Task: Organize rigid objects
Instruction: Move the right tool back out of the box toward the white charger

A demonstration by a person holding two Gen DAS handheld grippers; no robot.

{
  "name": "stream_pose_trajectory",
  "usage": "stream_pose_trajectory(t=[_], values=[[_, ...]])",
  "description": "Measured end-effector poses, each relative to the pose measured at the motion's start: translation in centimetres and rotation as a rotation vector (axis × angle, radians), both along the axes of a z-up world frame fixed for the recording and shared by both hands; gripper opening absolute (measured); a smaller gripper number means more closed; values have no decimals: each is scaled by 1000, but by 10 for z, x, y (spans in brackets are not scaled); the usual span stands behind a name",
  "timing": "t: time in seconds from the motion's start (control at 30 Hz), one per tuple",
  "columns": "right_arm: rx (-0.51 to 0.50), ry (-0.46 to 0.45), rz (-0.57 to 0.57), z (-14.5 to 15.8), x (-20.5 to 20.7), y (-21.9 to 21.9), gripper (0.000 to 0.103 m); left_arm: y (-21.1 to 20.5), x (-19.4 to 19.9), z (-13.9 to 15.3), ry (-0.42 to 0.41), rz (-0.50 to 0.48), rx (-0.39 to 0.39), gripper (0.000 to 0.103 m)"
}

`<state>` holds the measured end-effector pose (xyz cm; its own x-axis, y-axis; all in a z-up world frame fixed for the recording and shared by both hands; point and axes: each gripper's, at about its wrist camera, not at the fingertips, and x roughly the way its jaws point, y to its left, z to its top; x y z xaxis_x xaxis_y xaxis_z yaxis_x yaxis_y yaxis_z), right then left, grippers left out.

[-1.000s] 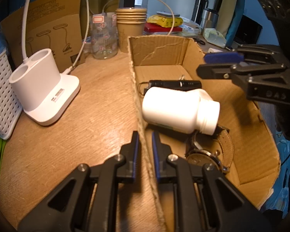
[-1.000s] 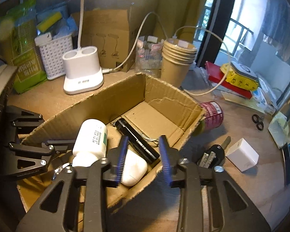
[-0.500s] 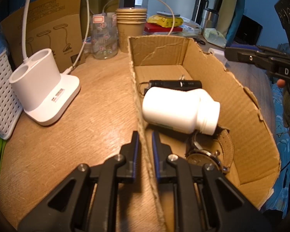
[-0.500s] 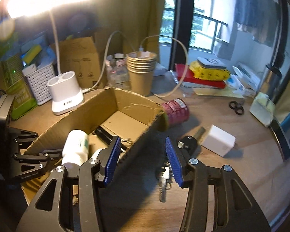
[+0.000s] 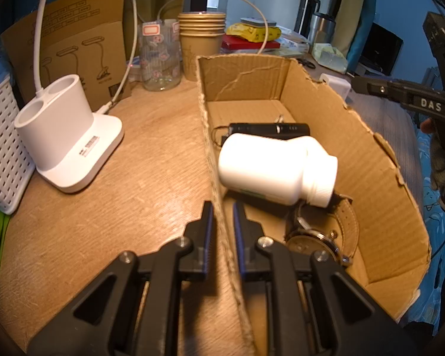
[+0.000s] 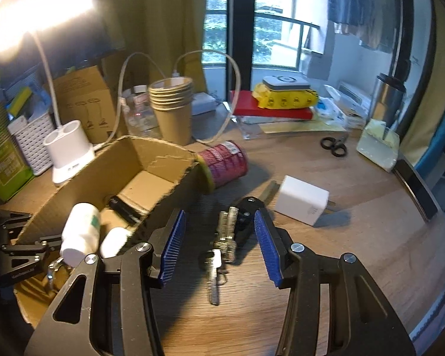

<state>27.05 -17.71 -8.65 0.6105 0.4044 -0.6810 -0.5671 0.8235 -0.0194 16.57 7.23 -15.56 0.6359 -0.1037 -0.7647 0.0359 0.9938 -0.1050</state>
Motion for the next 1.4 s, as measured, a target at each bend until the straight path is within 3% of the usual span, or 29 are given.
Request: stream_pose_trajectory(t=[0.1,0.27,0.37,0.67,1.4], values=[[6,3,-59,-5,9,-9,66,0,0,0,0,0,0,14],[48,10,-133,-8,22,-26,67,0,0,0,0,0,0,14],[61,9,-185,-11,30,-36,73,0,0,0,0,0,0,14],[77,8,-276,-22,51,-50,74,0,0,0,0,0,0,14],[24,-9,-293,-31,84,-32,74,0,0,0,0,0,0,14]])
